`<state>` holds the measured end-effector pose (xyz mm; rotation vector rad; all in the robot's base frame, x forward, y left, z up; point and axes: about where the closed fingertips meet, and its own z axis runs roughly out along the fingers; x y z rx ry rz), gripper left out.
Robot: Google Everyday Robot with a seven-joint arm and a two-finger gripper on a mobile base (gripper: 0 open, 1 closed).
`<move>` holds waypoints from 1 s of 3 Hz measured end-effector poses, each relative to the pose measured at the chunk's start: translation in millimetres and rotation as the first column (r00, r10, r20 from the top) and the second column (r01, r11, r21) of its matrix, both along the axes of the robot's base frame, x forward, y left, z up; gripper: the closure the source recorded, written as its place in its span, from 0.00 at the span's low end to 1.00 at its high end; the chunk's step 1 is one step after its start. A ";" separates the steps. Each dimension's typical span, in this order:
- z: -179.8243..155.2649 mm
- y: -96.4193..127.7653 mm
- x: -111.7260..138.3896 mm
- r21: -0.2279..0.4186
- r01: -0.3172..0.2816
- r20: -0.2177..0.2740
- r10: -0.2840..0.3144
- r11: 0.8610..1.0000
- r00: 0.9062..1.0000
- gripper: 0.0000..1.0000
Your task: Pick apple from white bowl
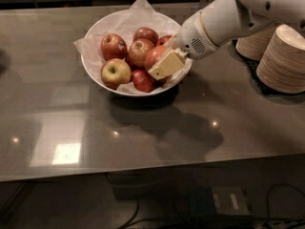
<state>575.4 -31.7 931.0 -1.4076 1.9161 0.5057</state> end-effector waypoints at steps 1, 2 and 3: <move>24.4 0.6 -1.9 0.009 -0.166 0.048 0.165 0.986 0.985 1.00; 39.1 -16.1 4.5 0.012 -0.306 0.075 0.304 0.952 0.950 1.00; 61.6 -25.4 -4.0 -0.003 -0.343 0.094 0.342 0.939 0.935 1.00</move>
Offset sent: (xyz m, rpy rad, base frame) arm 0.0081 -0.0535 0.0772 0.0313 -0.1182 0.5044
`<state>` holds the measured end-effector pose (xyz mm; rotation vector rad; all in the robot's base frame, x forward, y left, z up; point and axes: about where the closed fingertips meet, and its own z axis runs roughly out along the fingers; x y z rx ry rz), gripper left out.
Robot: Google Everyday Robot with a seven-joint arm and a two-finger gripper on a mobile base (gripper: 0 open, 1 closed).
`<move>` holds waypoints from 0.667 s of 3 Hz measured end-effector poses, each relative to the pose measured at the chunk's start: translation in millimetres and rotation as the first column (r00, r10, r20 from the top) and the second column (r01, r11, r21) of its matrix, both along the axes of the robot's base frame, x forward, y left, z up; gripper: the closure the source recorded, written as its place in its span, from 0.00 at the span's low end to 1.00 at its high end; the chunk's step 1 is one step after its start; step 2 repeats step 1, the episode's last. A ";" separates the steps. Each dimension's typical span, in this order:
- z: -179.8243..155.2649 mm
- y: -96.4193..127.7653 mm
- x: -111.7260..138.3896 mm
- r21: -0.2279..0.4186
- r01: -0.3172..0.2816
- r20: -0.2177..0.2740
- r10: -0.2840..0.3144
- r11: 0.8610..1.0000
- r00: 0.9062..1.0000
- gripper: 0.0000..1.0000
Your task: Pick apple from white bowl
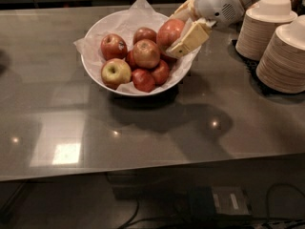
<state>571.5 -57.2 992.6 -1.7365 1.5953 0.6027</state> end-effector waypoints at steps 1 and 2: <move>0.0 0.0 0.0 0.000 0.000 0.000 0.000 1.000 1.000 1.00; 0.0 0.0 0.0 0.000 0.000 0.000 0.000 1.000 1.000 1.00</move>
Offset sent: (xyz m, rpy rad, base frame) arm 0.0000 0.0000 0.0000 0.0000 0.0000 0.0000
